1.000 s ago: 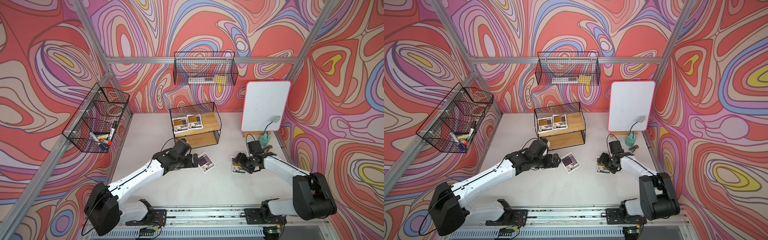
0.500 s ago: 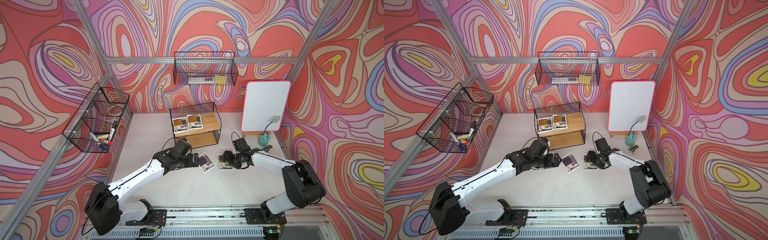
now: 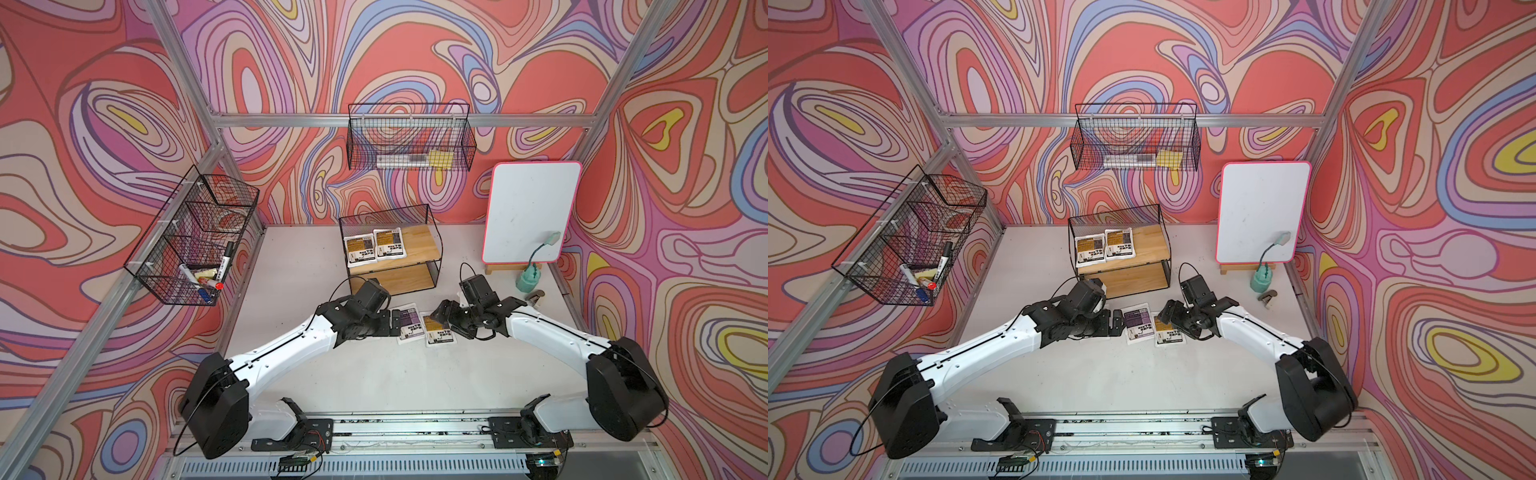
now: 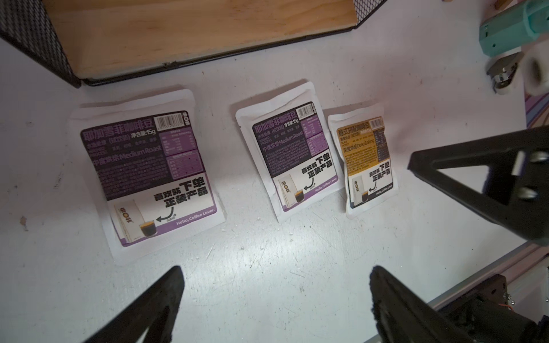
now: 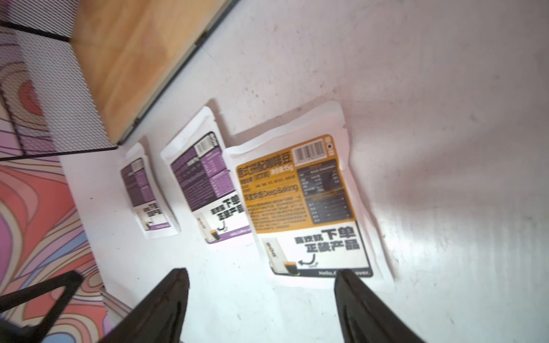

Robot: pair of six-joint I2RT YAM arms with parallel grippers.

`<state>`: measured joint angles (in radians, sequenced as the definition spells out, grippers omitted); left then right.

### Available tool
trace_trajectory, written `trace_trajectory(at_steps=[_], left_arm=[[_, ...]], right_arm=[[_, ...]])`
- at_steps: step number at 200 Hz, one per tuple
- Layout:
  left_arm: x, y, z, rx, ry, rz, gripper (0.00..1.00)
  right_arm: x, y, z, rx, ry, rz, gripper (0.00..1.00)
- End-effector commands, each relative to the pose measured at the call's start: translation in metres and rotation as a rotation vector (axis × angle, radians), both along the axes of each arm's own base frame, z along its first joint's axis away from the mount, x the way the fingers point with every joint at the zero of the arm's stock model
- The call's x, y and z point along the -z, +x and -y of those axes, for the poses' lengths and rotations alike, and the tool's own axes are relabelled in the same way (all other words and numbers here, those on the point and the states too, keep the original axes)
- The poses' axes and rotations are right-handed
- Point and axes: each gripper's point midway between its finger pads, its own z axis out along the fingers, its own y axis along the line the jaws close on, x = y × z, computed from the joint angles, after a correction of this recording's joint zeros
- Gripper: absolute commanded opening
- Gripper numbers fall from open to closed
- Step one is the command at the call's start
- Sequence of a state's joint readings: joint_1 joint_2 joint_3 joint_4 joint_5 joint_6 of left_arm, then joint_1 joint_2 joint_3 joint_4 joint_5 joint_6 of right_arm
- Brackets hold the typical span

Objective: Place the bagged coffee beans on the shelf by color
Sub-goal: Move the bagged coffee beans to the center of the board, then pick up the bagged coffee beans at the center of the board.

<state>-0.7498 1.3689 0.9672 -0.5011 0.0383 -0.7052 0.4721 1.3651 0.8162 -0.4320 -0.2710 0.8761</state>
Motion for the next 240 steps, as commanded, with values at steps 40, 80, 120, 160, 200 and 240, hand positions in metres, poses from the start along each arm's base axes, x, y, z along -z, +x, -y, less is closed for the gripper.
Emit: trace_trajectory(at_steps=[40, 80, 120, 160, 200, 240], left_arm=[[-0.004, 0.026, 0.043, 0.143, 0.116, 0.122, 0.99], [0.013, 0.038, 0.07, 0.23, 0.198, 0.149, 0.99], [0.032, 0.048, 0.088, 0.276, 0.281, 0.17, 0.99], [0.046, 0.059, 0.095, 0.278, 0.342, 0.19, 0.99], [0.057, 0.067, 0.098, 0.267, 0.386, 0.187, 0.99], [0.062, 0.072, 0.097, 0.258, 0.441, 0.167, 0.99]], right_arm=[[0.025, -0.044, 0.015, 0.238, 0.195, -0.135, 0.8], [0.037, -0.061, 0.028, 0.368, 0.291, -0.144, 0.8], [0.048, -0.066, 0.032, 0.401, 0.305, -0.153, 0.8], [0.057, -0.067, 0.034, 0.417, 0.295, -0.162, 0.8], [0.066, -0.064, 0.037, 0.44, 0.292, -0.156, 0.79], [0.072, -0.059, 0.035, 0.45, 0.304, -0.144, 0.79]])
